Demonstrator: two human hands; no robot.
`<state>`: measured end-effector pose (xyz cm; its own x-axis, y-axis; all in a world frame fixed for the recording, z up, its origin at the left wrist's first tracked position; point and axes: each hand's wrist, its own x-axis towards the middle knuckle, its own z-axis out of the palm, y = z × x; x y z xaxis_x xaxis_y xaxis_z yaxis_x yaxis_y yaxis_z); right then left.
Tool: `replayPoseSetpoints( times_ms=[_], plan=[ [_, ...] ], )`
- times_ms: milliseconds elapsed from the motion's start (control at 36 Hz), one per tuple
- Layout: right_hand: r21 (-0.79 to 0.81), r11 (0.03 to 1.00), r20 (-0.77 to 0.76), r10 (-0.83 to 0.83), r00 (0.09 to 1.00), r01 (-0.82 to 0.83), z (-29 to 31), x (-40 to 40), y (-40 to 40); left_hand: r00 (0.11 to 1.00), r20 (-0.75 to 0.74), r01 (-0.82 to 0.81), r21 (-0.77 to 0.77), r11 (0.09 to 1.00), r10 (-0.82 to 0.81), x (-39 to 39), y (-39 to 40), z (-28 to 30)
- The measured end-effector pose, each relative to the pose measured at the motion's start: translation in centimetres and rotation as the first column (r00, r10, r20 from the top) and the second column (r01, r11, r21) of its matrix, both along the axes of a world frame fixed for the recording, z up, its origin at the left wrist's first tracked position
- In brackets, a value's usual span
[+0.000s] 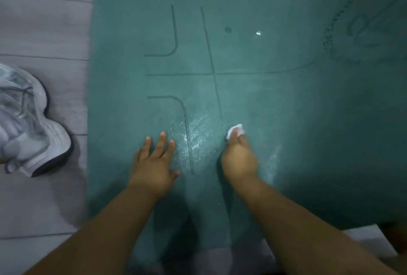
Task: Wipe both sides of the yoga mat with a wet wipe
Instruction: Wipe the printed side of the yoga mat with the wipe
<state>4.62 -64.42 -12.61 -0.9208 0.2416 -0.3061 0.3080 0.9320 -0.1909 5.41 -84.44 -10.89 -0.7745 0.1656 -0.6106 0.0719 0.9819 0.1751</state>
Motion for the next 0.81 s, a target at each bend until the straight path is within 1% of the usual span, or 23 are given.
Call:
replayPoseSetpoints(
  times_ms=[28,83,111,139,167,222,278,306,333,361,417,444,472,528,556,583,639,667,694,722,750,778,806],
  plan=[
    [-0.024,0.983,0.026,0.181,0.983,-0.180,0.1,1.4,-1.7,1.000,0.003,0.002,0.001,1.000,-0.002,0.5,-0.1,0.1],
    [-0.136,0.886,0.102,0.459,0.883,-0.444,0.6,3.5,-3.7,1.000,0.013,0.010,0.001,1.000,-0.010,1.4,-0.3,0.2],
    [-0.154,0.824,0.048,0.558,0.828,-0.546,1.0,4.2,-3.8,1.000,0.019,0.016,0.002,1.000,-0.016,1.8,-0.5,0.3],
    [-0.116,0.763,-0.031,0.637,0.770,-0.636,1.4,4.3,-3.3,0.999,0.023,0.023,0.005,1.000,-0.023,2.1,-0.7,0.3],
    [-0.041,0.729,-0.038,0.682,0.730,-0.683,1.9,3.8,-2.4,0.999,0.026,0.028,0.008,1.000,-0.029,2.4,-1.0,0.4],
    [0.021,0.757,0.058,0.651,0.757,-0.653,2.0,2.3,0.9,0.999,0.026,0.040,0.011,0.999,-0.040,2.9,-1.4,0.4],
    [0.080,0.905,0.164,0.401,0.901,-0.417,2.3,0.7,5.4,0.999,0.028,0.045,0.017,0.999,-0.045,3.1,-1.6,0.4],
    [0.167,0.954,0.139,0.228,0.964,-0.250,2.5,0.2,7.6,0.999,0.031,0.041,0.024,0.999,-0.042,3.2,-1.7,0.4],
    [0.253,0.961,0.095,0.092,0.991,-0.113,2.5,0.2,9.4,0.999,0.030,0.034,0.033,0.999,-0.035,3.3,-1.7,0.3],
    [0.315,0.949,0.096,-0.001,0.995,-0.030,2.4,0.3,10.5,0.999,0.024,0.027,0.040,0.999,-0.028,3.4,-1.6,0.2],
    [0.257,0.954,0.142,-0.196,0.970,0.155,2.2,1.4,9.3,1.000,0.008,0.012,0.051,0.999,-0.012,3.5,-1.6,0.0],
    [0.221,0.961,0.150,-0.201,0.968,0.165,2.0,2.3,7.7,1.000,0.005,0.008,0.055,0.998,-0.008,3.5,-1.5,-0.2],
    [0.183,0.975,0.139,-0.151,0.979,0.124,1.2,3.5,5.7,1.000,0.005,0.006,0.058,0.998,-0.007,3.5,-1.5,-0.3],
    [0.088,0.996,0.128,0.009,0.992,-0.020,0.1,5.7,1.6,1.000,0.005,0.012,0.055,0.998,-0.012,3.4,-1.5,-0.5],
    [0.042,0.989,0.166,0.133,0.977,-0.141,-0.1,6.9,0.0,1.000,0.007,0.016,0.053,0.998,-0.016,3.4,-1.6,-0.5],
    [-0.011,0.955,0.168,0.295,0.941,-0.298,-0.3,7.9,-1.1,1.000,0.011,0.020,0.054,0.998,-0.020,3.3,-1.6,-0.5],
    [-0.136,0.828,0.084,0.557,0.826,-0.544,0.6,9.1,-2.4,1.000,0.017,0.024,0.058,0.998,-0.025,3.2,-1.7,-0.5],
    [-0.171,0.774,0.019,0.622,0.783,-0.610,1.0,9.1,-2.0,1.000,0.018,0.024,0.059,0.998,-0.026,3.2,-1.7,-0.5],
    [-0.178,0.751,-0.018,0.643,0.765,-0.636,1.5,8.6,-1.1,0.999,0.018,0.025,0.061,0.998,-0.027,3.2,-1.7,-0.5],
    [-0.152,0.783,-0.011,0.609,0.793,-0.603,2.5,7.7,0.2,0.999,0.019,0.026,0.064,0.998,-0.027,3.2,-1.7,-0.4],
    [-0.096,0.848,0.011,0.524,0.851,-0.521,2.9,6.9,1.9,0.999,0.021,0.026,0.067,0.997,-0.027,3.2,-1.7,-0.4],
    [-0.044,0.947,0.128,0.322,0.938,-0.319,3.2,6.0,4.2,0.999,0.023,0.024,0.070,0.997,-0.026,3.2,-1.7,-0.4],
    [0.056,0.994,0.204,0.083,0.976,-0.096,3.8,5.1,6.6,0.999,0.025,0.023,0.072,0.997,-0.025,3.2,-1.6,-0.4]
  ],
)
